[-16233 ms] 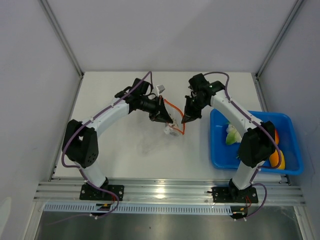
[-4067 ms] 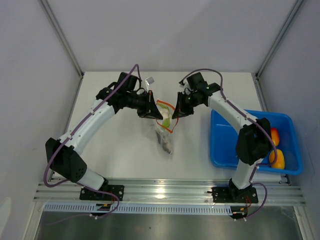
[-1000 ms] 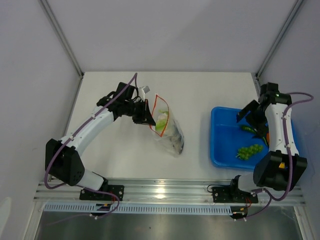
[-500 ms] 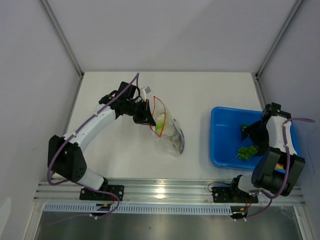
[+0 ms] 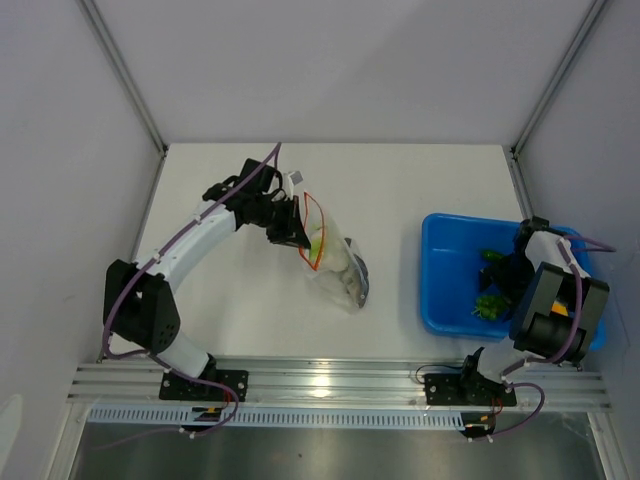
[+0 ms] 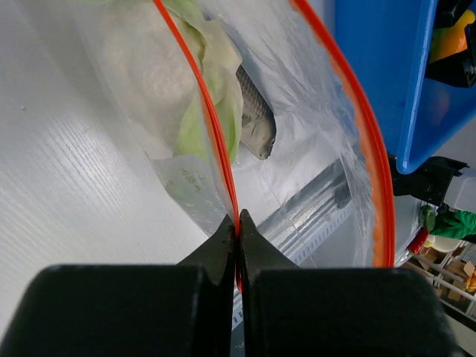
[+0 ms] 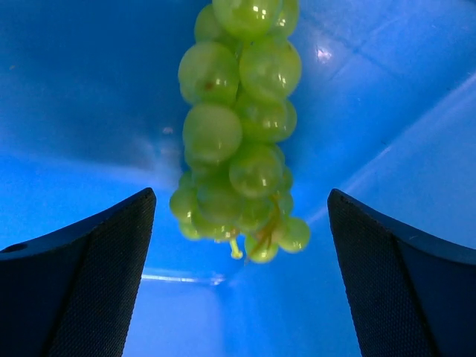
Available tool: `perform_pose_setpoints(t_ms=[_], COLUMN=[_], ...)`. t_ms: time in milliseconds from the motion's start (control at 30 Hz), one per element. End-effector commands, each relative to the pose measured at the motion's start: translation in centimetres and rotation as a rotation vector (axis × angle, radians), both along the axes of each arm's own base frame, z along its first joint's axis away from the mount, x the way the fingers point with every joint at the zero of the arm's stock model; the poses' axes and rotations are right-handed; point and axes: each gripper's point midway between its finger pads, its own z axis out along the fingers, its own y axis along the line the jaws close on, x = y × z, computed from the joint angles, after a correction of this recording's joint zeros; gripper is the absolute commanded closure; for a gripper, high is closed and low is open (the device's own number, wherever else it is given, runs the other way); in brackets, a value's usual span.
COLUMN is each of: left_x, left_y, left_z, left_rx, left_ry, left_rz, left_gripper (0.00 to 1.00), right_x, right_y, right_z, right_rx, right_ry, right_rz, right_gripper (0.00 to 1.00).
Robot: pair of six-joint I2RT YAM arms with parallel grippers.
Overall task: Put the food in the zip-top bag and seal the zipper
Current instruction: Pick up the fake vegetable from the bin.
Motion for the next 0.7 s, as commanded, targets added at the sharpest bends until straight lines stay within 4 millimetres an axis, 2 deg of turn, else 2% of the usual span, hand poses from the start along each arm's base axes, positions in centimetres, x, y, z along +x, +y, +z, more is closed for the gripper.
perform_pose_setpoints(t_ms=[0,167,267,300,367,400,500,567,667], left_x=[1.4,1.5,1.7,1.7,2.0,2.0,2.1,2.1,1.9], left_y=[-0.1,-0.5,-0.6,-0.6,-0.7,-0.7,-0.9,-0.9,-0.9], left_z=[1.1,0.3,0.2,0.3,0.4,0.5,1.2,1.3,1.8], left_rx=[-0.005,-0.014,-0.015,-0.014,-0.013,-0.016,-0.031,-0.033,-0.042], left_ry=[-0.041,-0.001,0.003,0.001,0.0,0.003,-0.008,-0.011,-0.014], left_rz=[-0.001,-0.008,-0.01,-0.01,-0.012,-0.011,-0.014,-0.012,-0.01], left_gripper=[0.99,0.99,0.99,0.99,0.99,0.99,0.99,0.99,0.99], right_x=[0.5,1.0,1.4,1.6,1.8,2.0,2.6,3.6,5.0], right_y=[-0.9,-0.4,0.0,0.0,0.3,0.3,0.4,0.5,0.5], right_z=[-1.0,-1.7,-2.0,-2.1,-2.1,-2.0,-0.9,0.5,3.3], right_rx=[-0.038,-0.015,-0.002,0.002,0.017,0.02,0.032,0.031,0.011], right_ry=[-0.008,-0.012,-0.031,-0.039,-0.049,-0.056,-0.097,-0.154,-0.241], right_rz=[-0.039,-0.058,-0.06,-0.058,-0.052,-0.047,-0.01,0.026,0.084], right_gripper=[0.04,0.15,0.26,0.35,0.44,0.54,0.64,0.68,0.83])
